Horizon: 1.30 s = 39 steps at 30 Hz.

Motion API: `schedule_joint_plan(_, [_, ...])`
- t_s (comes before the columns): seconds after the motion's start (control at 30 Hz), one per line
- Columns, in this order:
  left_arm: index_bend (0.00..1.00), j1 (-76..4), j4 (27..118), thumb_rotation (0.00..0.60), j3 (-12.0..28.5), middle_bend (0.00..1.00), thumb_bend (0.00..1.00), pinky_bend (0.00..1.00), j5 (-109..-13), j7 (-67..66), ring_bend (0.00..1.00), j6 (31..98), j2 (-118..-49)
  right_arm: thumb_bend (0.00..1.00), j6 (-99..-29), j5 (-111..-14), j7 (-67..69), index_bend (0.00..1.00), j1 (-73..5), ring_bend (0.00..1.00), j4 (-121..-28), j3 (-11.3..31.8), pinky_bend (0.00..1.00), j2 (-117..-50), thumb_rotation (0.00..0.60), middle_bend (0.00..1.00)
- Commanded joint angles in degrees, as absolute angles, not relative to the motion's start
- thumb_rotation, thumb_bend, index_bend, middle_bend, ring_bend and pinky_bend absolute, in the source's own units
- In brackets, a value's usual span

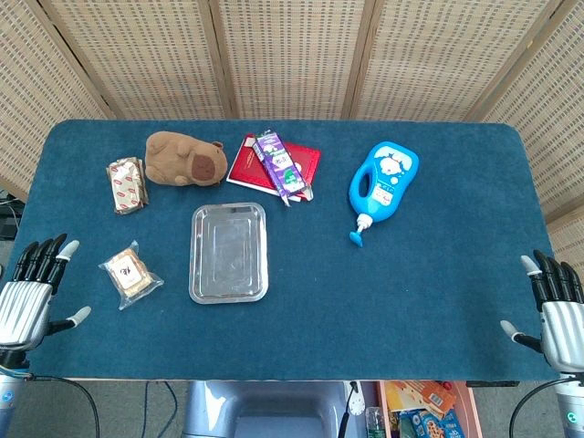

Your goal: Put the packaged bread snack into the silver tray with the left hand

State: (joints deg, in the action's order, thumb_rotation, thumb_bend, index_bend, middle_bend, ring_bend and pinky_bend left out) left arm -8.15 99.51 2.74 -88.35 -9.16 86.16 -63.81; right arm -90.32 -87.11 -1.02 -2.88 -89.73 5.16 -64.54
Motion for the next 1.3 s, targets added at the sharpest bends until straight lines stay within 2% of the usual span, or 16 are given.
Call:
schedule_joint_plan(0.03, [0.0,-8.2,99.4,0.6,2.8,0.0,0.0,0.0,-88.2,-9.2,0.0,86.0,-63.9,0.0,-90.1,-86.8,-0.8,0.0,-2.9,0.0,-89.8,5.3,0.0,-64.4,0.6,0.0])
schedule_joint_plan(0.23, [0.0,-8.9,98.3,0.6,2.6,0.0,0.0,0.0,-87.6,-9.4,0.0,84.0,-64.4,0.0,-89.6,-86.6,-0.1,0.0,-2.9,0.0,-90.0,5.3,0.0,-64.1,0.6,0.0])
schedule_joint_plan(0.3, [0.0,-10.6,96.6,0.6,2.2,0.0,0.0,0.0,-87.6,-8.7,0.0,80.5,-64.8,0.0,-89.5,-86.4,0.4,0.0,-3.0,0.0,-90.1,5.4,0.0,-63.9,0.6,0.0])
schedule_joint_plan(0.33, [0.0,-14.0,93.2,0.6,1.7,0.0,0.0,0.0,-87.3,-6.5,0.0,73.7,-65.8,0.0,-89.3,-86.0,1.0,0.0,-3.0,0.0,-90.0,5.6,0.0,-63.7,0.6,0.0])
schedule_joint_plan(0.4, [0.0,-17.5,88.5,0.6,1.3,0.0,0.0,0.0,-87.0,-4.1,0.0,67.0,-67.1,0.0,-88.9,-85.6,1.8,0.0,-3.1,0.0,-89.8,5.7,0.0,-63.5,0.6,0.0])
schedule_joint_plan(0.53, [0.0,-21.8,81.8,0.6,1.3,0.0,0.0,0.0,-87.2,-1.3,0.0,60.5,-70.3,0.0,-88.5,-84.9,2.6,0.0,-3.1,0.0,-89.7,6.1,0.0,-63.2,0.6,0.0])
schedule_joint_plan(0.73, [0.0,-25.7,73.6,0.6,0.9,0.0,0.0,0.0,-90.7,0.7,0.0,58.9,-75.1,0.0,-88.0,-84.1,3.2,0.0,-3.2,0.0,-89.7,6.4,0.0,-63.1,0.6,0.0])
schedule_joint_plan(1.03, [0.0,-28.9,70.7,0.6,0.2,0.0,0.0,0.0,-88.0,-1.3,0.0,52.6,-77.0,0.0,-87.3,-82.9,3.5,0.0,-3.3,0.0,-89.4,6.8,0.0,-63.2,0.6,0.0])
schedule_joint_plan(1.23, [0.0,-29.1,67.7,0.6,-0.2,0.0,0.0,0.0,-86.2,-0.2,0.0,51.2,-78.6,0.0,-86.7,-82.4,3.6,0.0,-3.4,0.0,-89.1,6.9,0.0,-63.3,0.6,0.0])
schedule_joint_plan(1.3, [0.0,-29.0,66.6,0.6,-0.3,0.0,0.0,0.06,-85.8,0.8,0.0,51.1,-79.2,0.0,-86.5,-82.4,3.6,0.0,-3.5,0.0,-89.1,6.9,0.0,-63.3,0.6,0.0])
